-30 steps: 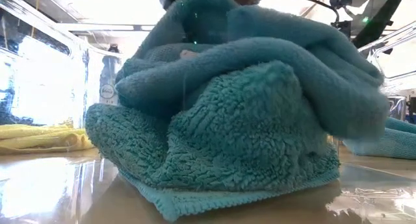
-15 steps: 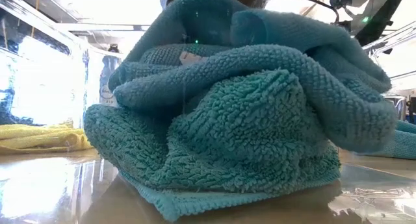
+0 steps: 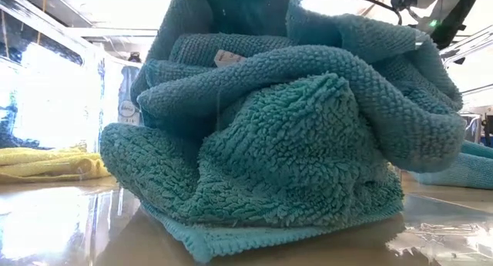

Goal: Sort microfiber towel by color & place in baskets
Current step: Put the yellow microfiber towel into the top transparent bin

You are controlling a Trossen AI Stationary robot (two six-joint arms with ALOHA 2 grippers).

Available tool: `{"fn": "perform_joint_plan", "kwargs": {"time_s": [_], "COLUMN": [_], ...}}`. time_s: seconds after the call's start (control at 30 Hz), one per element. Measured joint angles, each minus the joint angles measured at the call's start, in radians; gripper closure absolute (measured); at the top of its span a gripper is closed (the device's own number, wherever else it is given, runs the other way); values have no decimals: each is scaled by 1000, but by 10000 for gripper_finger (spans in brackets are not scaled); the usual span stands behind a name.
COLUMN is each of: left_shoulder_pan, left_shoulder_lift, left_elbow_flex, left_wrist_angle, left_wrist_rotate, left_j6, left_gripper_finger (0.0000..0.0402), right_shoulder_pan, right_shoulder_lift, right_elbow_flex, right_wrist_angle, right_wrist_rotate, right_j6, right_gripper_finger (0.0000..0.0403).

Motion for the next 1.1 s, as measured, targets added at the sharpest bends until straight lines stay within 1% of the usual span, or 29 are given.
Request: {"fn": "perform_joint_plan", "kwargs": {"time_s": [0.13,0.23,0.3,0.37,0.47,0.53,0.67,0.8,0.87,0.97,1.03,1.1], "left_shoulder_pan": [-17,-24,-28,-28,-20,-10,25,59,80,110,129,155], "left_shoulder_lift": [-43,-65,-73,-87,-124,-168,-309,-499,-599,-736,-815,-889], "left_elbow_flex": [0,0,-2,-20,-82,-149,-344,-579,-690,-846,-934,-1015], "left_wrist_angle": [-54,-149,-184,-202,-196,-177,-88,106,206,346,429,495], "left_wrist_rotate": [-68,-82,-131,-187,-208,-218,-237,-238,-237,-236,-228,-191], "left_j6": [90,153,189,226,262,274,264,291,313,362,398,418], "left_gripper_finger": [302,302,302,302,303,303,303,303,303,303,303,303], "right_shoulder_pan": [0,0,0,0,0,0,4,57,104,188,239,276], "right_shoulder_lift": [0,0,0,0,0,0,11,63,116,220,307,398], "right_elbow_flex": [0,0,0,0,0,0,0,0,0,3,27,75], "right_wrist_angle": [7,21,30,42,79,131,273,453,569,722,788,816], "right_wrist_rotate": [-19,-50,-66,-77,-119,-158,-274,-376,-398,-399,-396,-385], "right_j6": [-13,-32,-34,-37,-69,-96,-116,-142,-160,-204,-241,-283], "right_gripper_finger": [259,259,259,259,259,259,259,259,259,259,259,259]}}
